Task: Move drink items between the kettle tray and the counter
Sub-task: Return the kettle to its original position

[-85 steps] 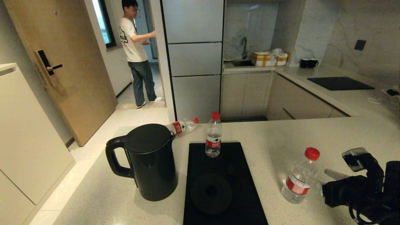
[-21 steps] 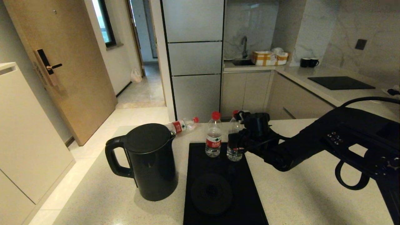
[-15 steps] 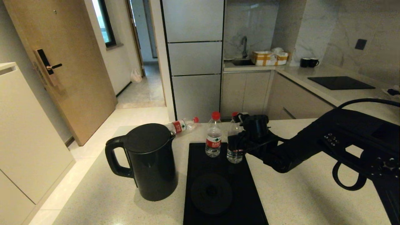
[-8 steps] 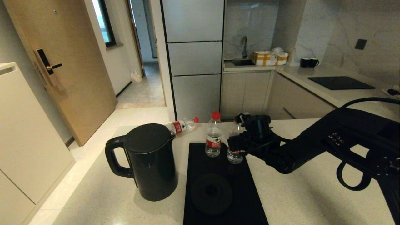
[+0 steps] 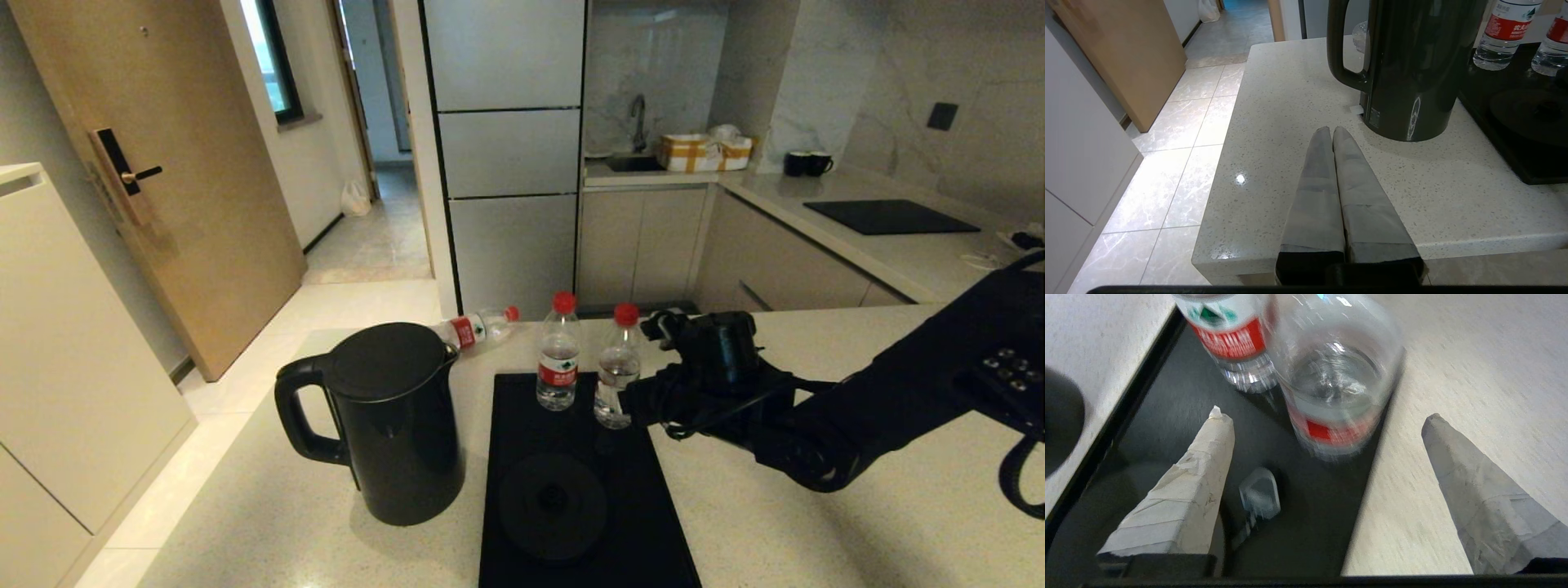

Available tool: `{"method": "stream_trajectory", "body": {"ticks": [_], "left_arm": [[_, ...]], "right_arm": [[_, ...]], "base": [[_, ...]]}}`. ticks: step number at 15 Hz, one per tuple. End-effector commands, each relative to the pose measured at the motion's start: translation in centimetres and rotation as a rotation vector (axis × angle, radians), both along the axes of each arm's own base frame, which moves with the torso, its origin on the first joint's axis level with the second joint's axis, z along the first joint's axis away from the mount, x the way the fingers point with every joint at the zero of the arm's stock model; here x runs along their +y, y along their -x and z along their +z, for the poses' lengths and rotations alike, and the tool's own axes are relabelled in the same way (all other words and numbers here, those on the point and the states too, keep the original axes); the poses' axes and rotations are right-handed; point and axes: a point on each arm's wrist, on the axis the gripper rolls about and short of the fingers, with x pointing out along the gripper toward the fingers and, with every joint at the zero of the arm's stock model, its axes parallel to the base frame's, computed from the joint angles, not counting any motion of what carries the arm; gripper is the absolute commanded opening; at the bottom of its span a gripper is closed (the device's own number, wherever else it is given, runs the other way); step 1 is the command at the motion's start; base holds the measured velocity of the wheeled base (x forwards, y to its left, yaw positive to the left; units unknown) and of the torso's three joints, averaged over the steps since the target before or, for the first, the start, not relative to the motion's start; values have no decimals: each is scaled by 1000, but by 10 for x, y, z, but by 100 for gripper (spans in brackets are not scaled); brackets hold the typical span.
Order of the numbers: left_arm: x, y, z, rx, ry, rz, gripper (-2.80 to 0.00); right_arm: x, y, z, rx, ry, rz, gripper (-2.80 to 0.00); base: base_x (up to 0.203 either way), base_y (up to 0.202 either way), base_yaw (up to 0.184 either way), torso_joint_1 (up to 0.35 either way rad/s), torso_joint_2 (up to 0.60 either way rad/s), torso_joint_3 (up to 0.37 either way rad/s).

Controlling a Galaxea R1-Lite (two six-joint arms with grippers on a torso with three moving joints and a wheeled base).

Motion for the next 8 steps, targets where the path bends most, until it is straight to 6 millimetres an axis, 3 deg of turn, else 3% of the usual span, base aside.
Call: {"method": "stream_trajectory", "body": {"ticks": [1, 4, 8], "left_arm": [[0, 0, 0, 1, 0, 0, -280], [0, 0, 0, 0, 0, 0, -280], [0, 0, 0, 0, 0, 0, -280]], "right_arm": [[-19, 21, 30, -46, -27, -20, 0], [-61, 56, 88, -159, -76, -90, 0], [-122, 137, 150, -231, -91, -221, 0]], "base": [[0, 0, 0, 0, 0, 0], [0, 0, 0, 0, 0, 0], [0, 0, 0, 0, 0, 0]]}}
